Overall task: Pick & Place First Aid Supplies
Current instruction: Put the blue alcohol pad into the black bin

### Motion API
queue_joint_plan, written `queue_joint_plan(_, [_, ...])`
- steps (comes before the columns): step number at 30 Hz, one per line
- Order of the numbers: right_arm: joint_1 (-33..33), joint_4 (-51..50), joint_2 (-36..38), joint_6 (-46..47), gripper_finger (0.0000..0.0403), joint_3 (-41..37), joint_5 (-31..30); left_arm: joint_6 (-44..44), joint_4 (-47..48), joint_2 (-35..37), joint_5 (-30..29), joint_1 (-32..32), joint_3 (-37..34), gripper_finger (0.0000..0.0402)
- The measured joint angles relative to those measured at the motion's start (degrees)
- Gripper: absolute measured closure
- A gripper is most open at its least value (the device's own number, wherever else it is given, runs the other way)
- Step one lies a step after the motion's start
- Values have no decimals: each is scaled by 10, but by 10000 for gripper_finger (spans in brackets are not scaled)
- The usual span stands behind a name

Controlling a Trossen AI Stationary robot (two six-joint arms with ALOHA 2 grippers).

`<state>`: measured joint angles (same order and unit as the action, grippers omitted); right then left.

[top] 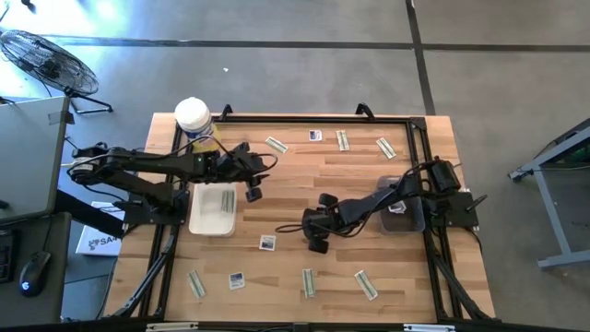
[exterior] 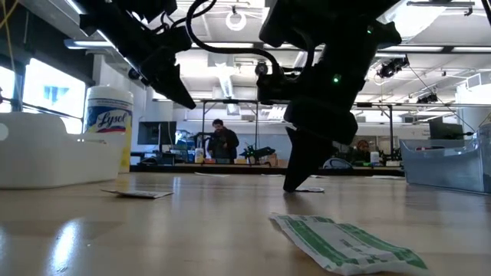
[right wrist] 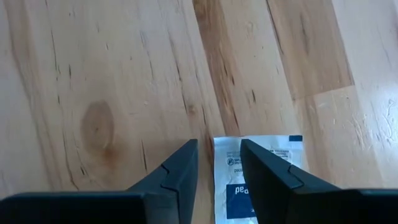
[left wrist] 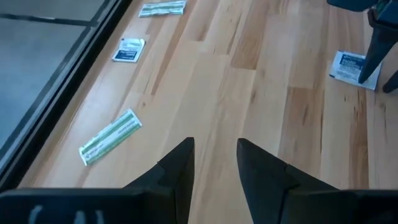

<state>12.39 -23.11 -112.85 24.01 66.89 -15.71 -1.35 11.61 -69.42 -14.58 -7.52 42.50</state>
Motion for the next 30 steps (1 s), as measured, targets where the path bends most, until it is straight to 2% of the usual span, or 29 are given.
queue_joint_plan(4, [-3, 5, -7, 0, 303, 0, -3, -32, -22, 25, 10, -21, 0, 284])
queue_joint_plan(11, [-3, 6, -9, 1, 352, 0, 0, -29, -30, 63, 53, -76, 1, 284])
queue_joint_plan(20, [-5, 6, -10, 6, 395, -1, 4, -18, -12, 61, 78, -82, -2, 284])
queue_joint_plan(26, [-16, 12, 14, 56, 399, -4, 11, -26, -34, 63, 76, -83, -24, 284])
queue_joint_plan(30, [-28, 0, 59, 112, 401, -4, -2, -32, -46, 63, 76, -82, -28, 284])
